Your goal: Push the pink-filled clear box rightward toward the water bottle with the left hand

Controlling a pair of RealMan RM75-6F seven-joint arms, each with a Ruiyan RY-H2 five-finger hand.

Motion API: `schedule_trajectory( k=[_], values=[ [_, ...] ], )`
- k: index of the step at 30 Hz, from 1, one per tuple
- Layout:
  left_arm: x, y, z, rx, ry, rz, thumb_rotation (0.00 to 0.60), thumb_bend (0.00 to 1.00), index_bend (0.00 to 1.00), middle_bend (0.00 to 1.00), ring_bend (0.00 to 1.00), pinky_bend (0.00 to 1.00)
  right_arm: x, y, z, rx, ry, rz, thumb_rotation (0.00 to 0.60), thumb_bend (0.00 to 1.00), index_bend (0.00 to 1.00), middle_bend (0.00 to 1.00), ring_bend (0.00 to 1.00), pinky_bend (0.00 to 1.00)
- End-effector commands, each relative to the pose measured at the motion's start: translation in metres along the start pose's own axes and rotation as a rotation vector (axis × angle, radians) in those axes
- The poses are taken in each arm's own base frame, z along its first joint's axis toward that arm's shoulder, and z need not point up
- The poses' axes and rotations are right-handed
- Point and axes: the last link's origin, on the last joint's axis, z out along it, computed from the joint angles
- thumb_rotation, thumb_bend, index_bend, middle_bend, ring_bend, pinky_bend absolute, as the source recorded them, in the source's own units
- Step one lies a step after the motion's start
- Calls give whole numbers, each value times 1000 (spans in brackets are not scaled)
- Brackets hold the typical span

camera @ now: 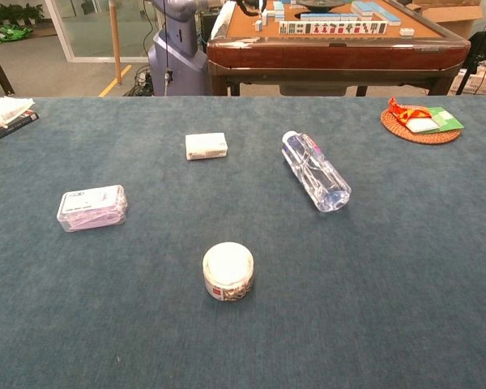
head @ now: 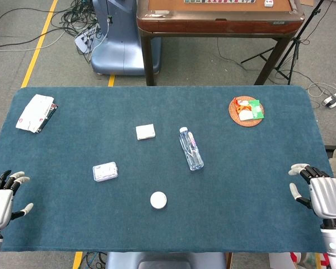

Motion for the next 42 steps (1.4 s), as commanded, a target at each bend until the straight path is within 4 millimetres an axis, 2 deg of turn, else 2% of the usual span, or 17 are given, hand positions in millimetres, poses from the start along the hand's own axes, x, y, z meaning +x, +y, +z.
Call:
schedule_trajectory(
  k=[1,12,18,20,22,25,32,42],
  values=[
    [0,1,1,-7,0,0,600,162,371,214,123,312,0,-1,-1,3,-2,2,600,360,428,352,382,538],
    [-6,17,17,-61,-15,-25,600,162,350,214,125,318,7,0,-2,2,23,14,600,360,429,351,381,538],
    [-14,29,28,-100,-47,-23,600,156,233,213,125,318,15,2,-5,-6,49,32,600,359,428,351,381,538],
    [-17,32,34,-110,-57,-8,600,132,183,183,112,318,18,2,-5,-5,61,36,600,359,428,351,381,538],
    [-20,34,41,-118,-54,2,600,115,155,98,64,318,20,3,-6,-5,69,41,600,359,429,351,381,538],
    [-23,37,50,-130,-60,25,600,111,109,2,1,283,23,4,-7,-11,79,46,600,359,429,351,381,538],
    [-28,40,73,-130,-109,88,600,63,7,0,0,161,24,4,-7,-10,79,51,600,359,429,351,381,538],
    [-43,44,105,-162,-108,49,600,43,0,0,0,151,26,5,-8,-14,84,56,600,359,428,351,381,538]
  ],
)
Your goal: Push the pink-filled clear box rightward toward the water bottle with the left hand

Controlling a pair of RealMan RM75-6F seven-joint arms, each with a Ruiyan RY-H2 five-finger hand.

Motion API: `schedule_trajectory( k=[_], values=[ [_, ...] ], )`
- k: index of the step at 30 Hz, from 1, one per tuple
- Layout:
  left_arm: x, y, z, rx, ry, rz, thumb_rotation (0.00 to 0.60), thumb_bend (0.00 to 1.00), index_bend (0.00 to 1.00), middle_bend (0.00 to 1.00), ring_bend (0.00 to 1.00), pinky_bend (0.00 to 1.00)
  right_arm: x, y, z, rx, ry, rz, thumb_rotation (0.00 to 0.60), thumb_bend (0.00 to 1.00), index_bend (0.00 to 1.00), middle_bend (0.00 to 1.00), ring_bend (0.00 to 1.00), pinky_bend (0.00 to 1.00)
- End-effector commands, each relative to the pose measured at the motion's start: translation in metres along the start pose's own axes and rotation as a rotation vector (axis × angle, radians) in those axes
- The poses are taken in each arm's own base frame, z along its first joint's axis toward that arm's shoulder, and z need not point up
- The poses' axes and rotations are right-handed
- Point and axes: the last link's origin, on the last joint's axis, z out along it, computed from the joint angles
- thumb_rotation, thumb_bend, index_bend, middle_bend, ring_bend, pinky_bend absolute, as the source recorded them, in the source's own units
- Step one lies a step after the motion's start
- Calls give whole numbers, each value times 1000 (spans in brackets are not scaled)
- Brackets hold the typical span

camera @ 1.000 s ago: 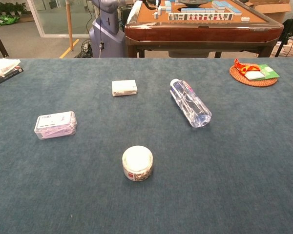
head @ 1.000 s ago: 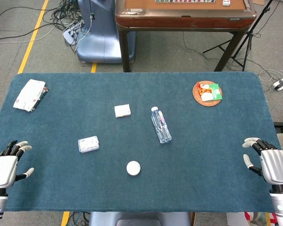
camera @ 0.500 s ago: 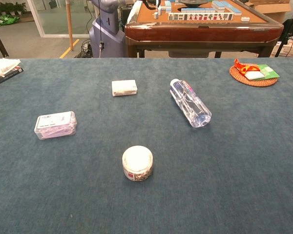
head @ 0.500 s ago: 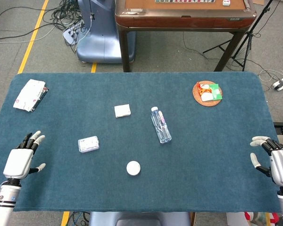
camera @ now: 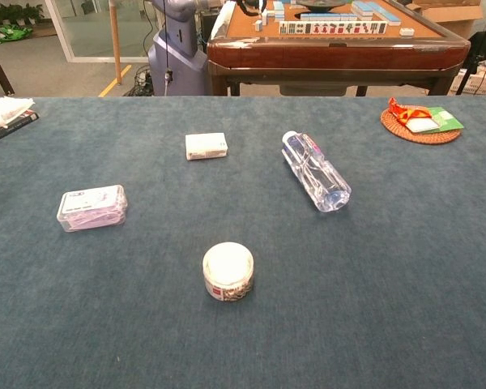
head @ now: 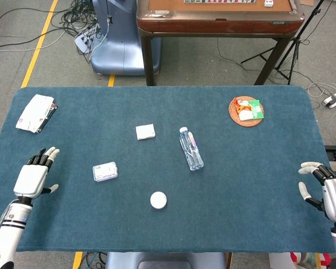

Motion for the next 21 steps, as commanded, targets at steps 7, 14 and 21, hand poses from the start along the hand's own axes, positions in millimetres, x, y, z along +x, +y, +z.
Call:
schedule_trajectory(
  k=[7,14,21],
  values=[
    [-6,7,30,-6,-28,-20,600,42,0,0,0,151,-1,1,1,-4,-6,0,600,359,428,351,381,538],
    [-5,19,43,-27,-32,-12,600,43,0,0,0,151,-2,1,2,-5,-13,5,600,358,428,351,381,538],
    [-8,26,51,-28,-56,9,600,42,0,0,0,151,1,1,1,-9,-6,11,600,359,428,351,381,538]
  ],
)
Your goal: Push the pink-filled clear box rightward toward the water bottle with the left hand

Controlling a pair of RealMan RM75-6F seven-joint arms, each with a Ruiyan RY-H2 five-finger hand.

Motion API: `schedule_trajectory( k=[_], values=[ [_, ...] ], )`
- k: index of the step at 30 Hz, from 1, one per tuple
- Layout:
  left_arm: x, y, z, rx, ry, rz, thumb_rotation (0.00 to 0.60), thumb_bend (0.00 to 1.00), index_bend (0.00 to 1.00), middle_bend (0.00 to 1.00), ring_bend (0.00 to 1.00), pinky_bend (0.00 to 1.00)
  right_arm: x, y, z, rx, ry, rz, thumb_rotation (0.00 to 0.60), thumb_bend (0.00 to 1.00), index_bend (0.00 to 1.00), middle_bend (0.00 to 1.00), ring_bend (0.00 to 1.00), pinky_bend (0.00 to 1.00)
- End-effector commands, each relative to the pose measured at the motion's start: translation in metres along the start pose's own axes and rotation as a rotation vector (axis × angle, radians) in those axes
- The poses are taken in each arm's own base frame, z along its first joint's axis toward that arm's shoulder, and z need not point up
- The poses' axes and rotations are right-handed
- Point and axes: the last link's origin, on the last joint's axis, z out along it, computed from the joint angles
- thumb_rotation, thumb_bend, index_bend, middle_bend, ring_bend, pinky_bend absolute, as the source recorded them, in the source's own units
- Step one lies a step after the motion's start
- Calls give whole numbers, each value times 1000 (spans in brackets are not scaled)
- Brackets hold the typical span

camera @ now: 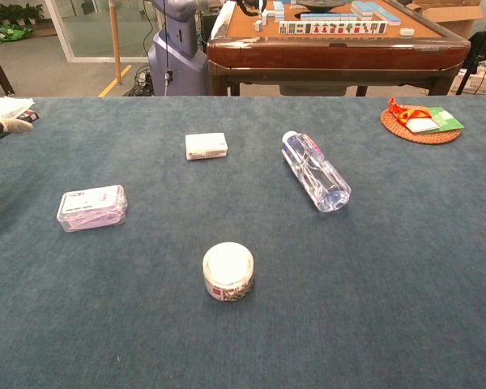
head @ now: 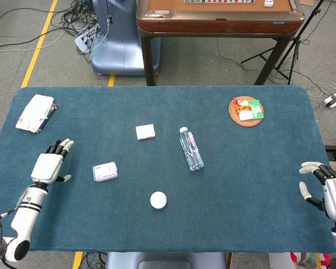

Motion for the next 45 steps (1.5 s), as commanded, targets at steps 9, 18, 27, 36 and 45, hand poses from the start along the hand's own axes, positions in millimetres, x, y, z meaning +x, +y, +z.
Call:
schedule_trajectory(
  k=[9,18,27,36,45],
  values=[
    [-5,5,14,5,-35,25,600,39,0,0,0,151,2,1,0,-3,0,7,600,358,428,351,381,538],
    [-7,22,25,-23,-37,1,600,38,0,0,0,150,4,1,-1,-4,4,13,600,359,428,351,381,538],
    [-8,39,34,-42,-41,-24,600,37,0,0,0,149,7,2,-1,-5,13,22,600,359,428,351,381,538],
    [-9,58,40,-76,-44,-39,600,37,0,0,0,149,10,4,-2,-7,19,30,600,359,429,351,381,538],
    [-4,80,46,-119,-35,-51,600,36,0,0,0,149,11,6,-1,-13,21,35,600,359,428,351,381,538]
  ],
)
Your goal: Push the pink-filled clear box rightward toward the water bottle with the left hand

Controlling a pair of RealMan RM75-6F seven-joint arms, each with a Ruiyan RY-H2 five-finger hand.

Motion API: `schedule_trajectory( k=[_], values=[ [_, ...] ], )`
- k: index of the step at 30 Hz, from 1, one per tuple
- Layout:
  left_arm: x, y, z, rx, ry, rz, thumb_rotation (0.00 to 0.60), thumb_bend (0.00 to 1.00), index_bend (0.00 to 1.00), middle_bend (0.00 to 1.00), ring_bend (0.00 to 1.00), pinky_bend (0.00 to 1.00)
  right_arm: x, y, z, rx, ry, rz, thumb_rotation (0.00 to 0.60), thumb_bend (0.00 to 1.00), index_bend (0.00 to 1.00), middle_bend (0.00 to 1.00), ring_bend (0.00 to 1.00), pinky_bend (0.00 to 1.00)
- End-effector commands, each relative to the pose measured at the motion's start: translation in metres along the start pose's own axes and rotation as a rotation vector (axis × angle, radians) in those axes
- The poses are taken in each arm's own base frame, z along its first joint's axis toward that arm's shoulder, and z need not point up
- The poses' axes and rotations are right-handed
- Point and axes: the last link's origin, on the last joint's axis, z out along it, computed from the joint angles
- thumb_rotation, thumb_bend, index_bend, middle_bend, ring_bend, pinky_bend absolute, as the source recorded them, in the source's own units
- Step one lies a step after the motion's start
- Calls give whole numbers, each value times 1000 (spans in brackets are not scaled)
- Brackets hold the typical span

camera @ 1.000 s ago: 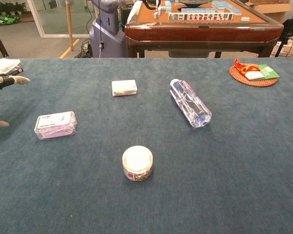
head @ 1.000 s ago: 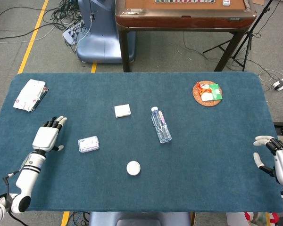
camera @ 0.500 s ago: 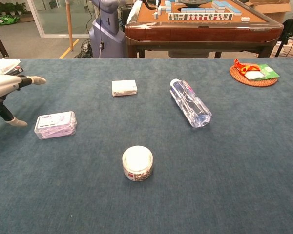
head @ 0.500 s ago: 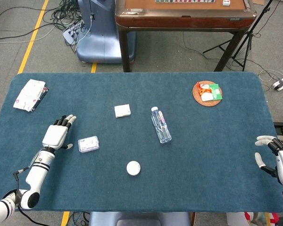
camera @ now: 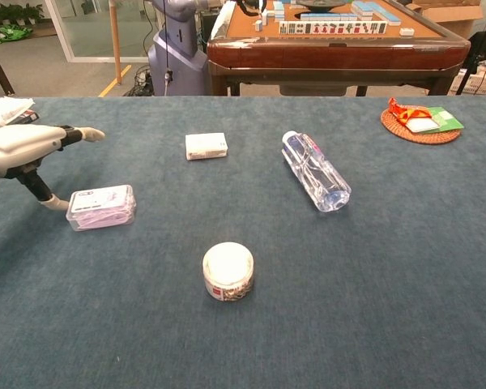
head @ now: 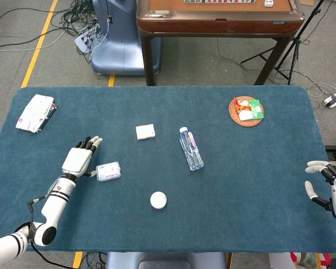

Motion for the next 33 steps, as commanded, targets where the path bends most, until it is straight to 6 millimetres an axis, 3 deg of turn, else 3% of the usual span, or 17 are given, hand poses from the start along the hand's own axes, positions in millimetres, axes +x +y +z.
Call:
schedule_trajectory(
  k=[1,20,33],
  values=[
    [3,8,3,-17,5,-2,600,36,0,0,0,149,0,1,0,-2,-1,1,600,359,428,351,381,538],
    [10,79,24,-137,-6,-12,600,37,0,0,0,149,6,1,-1,6,9,25,600,359,428,351,381,538],
    [20,114,39,-189,12,-32,600,37,0,0,0,149,8,3,-1,4,14,36,600,359,428,351,381,538]
  ],
)
